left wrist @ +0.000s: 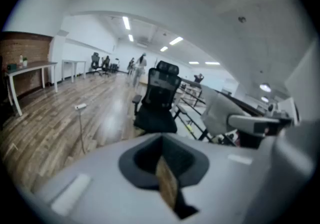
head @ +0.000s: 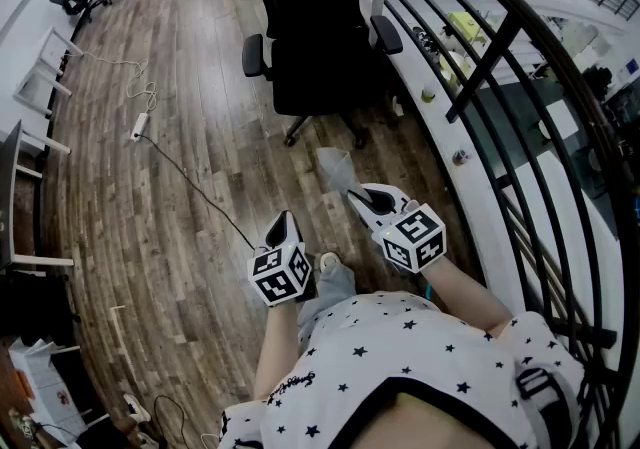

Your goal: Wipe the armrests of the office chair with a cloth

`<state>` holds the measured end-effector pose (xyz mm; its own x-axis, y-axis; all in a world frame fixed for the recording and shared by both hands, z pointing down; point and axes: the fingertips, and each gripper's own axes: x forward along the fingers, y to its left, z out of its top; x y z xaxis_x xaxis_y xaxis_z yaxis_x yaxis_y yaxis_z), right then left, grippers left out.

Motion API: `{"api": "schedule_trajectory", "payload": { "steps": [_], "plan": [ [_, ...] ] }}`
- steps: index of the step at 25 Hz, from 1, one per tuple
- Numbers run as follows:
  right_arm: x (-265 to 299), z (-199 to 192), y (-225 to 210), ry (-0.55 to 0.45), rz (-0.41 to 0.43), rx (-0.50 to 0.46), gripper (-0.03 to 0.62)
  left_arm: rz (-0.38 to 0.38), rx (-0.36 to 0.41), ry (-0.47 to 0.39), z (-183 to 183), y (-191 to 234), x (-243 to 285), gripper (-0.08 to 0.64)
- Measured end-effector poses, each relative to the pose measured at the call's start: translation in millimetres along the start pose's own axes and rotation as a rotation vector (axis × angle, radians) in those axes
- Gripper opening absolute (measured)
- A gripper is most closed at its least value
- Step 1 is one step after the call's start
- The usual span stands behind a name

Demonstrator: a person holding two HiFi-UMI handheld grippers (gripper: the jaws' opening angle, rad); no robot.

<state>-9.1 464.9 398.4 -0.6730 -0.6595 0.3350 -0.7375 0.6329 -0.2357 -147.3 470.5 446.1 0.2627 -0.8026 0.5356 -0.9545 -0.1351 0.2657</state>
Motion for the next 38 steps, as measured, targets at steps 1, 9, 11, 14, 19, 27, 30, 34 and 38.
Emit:
{"api": "schedule_trajectory", "payload": {
  "steps": [1, 9, 11, 14, 19, 27, 30, 34, 38],
  "plan": [
    [-6, -4, 1, 0.004, -0.004, -0.001, 0.029, -0.005, -0.017, 0.000, -5, -4, -3, 0.005],
    [-39, -27, 14, 0.011, -0.019, 0.002, 0.029, -0.047, -0.021, 0.030, -35, -27, -22, 0.005],
    [-40, -26, 16, 0.006, -0.016, -0.005, 0.029, -0.056, -0.019, 0.028, -35, -28, -21, 0.006],
    [-36, -22, 13, 0.002, -0.013, -0.016, 0.029, -0.067, -0.013, 0.019, -28, -30, -14, 0.005],
    [-16, -15, 8, 0.001, -0.028, -0.002, 0.031, -0.076, -0.013, 0.012, -12, -20, 0, 0.005],
    [28, -1, 8, 0.005, -0.015, 0.002, 0.031, -0.105, 0.008, 0.018, 16, 3, 28, 0.005],
    [45, 5, 9, -0.002, -0.022, 0.013, 0.031, -0.116, 0.021, 0.020, 27, 15, 36, 0.005],
    [66, 13, 8, -0.010, -0.033, 0.017, 0.031, -0.127, 0.035, 0.022, 38, 29, 46, 0.005],
    [84, 20, 6, -0.017, -0.035, 0.016, 0.031, -0.130, 0.040, 0.023, 45, 42, 58, 0.005]
  ]
}}
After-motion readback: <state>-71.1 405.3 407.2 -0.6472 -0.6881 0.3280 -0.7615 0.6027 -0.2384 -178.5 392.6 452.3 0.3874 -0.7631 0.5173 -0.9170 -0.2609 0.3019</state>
